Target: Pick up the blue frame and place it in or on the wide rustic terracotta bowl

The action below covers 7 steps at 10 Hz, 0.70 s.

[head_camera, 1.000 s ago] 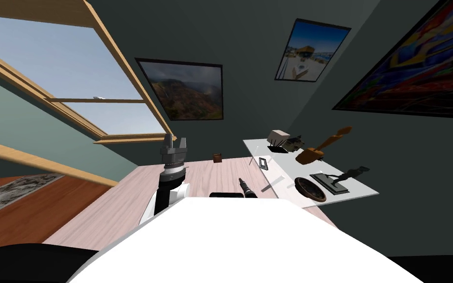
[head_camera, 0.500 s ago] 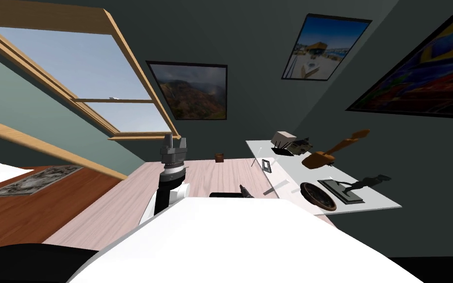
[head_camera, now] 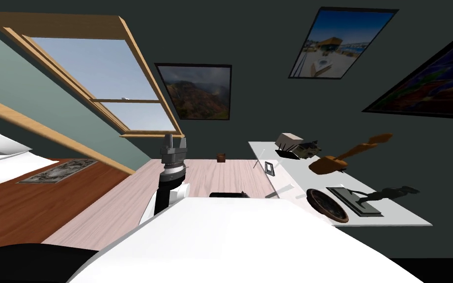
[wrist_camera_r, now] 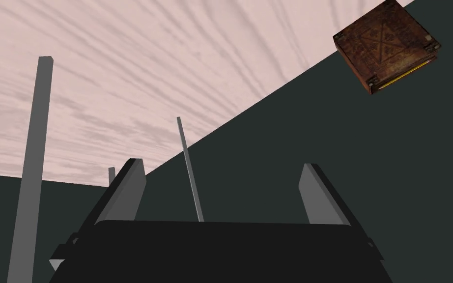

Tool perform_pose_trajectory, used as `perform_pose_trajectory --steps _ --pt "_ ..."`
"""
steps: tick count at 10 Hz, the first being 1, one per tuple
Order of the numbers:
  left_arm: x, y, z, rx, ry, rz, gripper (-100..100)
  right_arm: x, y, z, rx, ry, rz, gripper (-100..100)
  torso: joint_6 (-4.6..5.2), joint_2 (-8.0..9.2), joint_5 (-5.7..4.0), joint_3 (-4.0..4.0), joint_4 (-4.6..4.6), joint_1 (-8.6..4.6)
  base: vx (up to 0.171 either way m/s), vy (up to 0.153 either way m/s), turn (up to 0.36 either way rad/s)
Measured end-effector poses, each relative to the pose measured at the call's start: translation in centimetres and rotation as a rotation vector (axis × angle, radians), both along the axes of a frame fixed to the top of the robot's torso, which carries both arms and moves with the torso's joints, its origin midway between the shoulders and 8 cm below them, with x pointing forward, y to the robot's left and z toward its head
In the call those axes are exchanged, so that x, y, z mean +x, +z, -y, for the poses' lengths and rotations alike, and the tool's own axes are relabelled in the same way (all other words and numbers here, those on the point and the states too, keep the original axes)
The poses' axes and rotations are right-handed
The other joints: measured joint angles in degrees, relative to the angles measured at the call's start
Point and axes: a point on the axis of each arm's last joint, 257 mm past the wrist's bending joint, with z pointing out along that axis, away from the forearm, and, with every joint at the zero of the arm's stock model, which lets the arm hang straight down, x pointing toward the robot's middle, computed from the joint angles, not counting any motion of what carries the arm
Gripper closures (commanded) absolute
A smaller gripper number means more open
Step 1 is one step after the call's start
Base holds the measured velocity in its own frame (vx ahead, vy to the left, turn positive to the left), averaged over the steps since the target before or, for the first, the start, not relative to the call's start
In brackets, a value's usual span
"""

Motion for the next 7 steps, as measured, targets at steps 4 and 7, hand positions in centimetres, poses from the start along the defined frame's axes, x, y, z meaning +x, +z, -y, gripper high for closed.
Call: perform_pose_trajectory --steps 4,7 --pt "0.0 0.0 0.0 0.0 0.0 0.0 0 -2.5 -1.7 2.1 -0.14 0.049 -0.083 -100 -0.03 -0.01 0.0 0.0 0.01 0.02 0.021 -0.021 0.081" --pt "0.0 0.0 0.0 0.0 0.0 0.0 0 -4.6 -2.7 4.6 -0.268 0.085 -0.142 -100 0.0 -0.08 -0.02 -0.04 -0.01 -0.08 0.04 -0.043 0.117"
